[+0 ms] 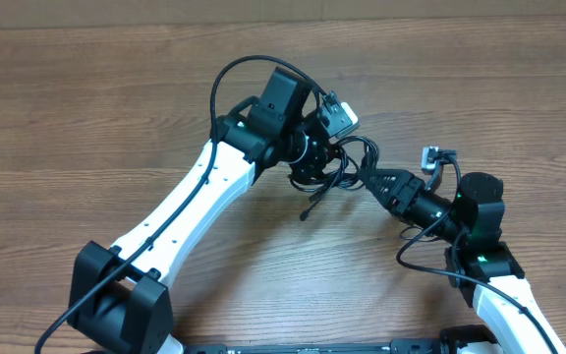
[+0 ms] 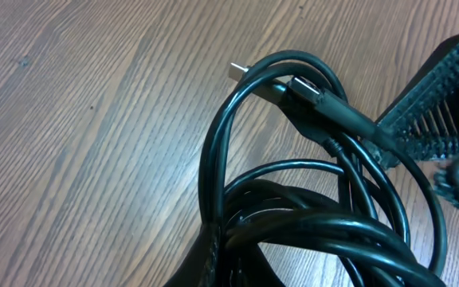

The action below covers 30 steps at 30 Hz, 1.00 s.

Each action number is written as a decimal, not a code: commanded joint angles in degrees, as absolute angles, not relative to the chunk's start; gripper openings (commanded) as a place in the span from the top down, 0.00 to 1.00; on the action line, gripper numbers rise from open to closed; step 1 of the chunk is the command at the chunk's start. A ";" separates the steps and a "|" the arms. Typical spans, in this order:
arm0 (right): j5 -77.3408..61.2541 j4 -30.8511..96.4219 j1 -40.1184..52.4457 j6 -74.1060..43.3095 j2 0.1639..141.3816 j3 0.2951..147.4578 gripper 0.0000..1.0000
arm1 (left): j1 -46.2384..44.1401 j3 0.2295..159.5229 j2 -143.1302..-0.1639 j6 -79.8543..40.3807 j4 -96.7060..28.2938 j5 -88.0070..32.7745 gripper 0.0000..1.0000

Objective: Untangle cables

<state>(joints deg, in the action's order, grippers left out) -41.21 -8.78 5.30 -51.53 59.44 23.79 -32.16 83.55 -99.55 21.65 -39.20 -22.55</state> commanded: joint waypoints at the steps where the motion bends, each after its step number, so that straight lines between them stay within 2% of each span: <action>1: -41.32 -9.23 5.52 -54.28 59.48 24.80 0.42 | -33.63 85.34 -99.22 23.81 -38.72 -21.71 0.96; 5: -42.13 -10.13 5.52 -55.57 59.48 24.80 0.42 | -34.96 85.34 -99.22 23.83 -38.74 -17.12 0.96; 16: -42.04 -10.17 5.52 -55.51 59.48 24.80 0.43 | -36.07 85.34 -99.22 23.81 -38.65 -17.19 0.96; 22: -41.06 -9.91 5.52 -55.51 59.48 24.77 0.53 | -36.07 85.34 -99.22 24.75 -38.61 -23.62 0.96; 30: -40.03 -9.50 5.52 -55.51 59.48 24.77 0.54 | -36.10 85.34 -99.22 25.76 -38.65 -27.59 0.96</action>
<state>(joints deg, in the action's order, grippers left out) -40.53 -9.32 5.30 -55.51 59.46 23.81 -35.59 83.55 -99.55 24.49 -39.13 -22.11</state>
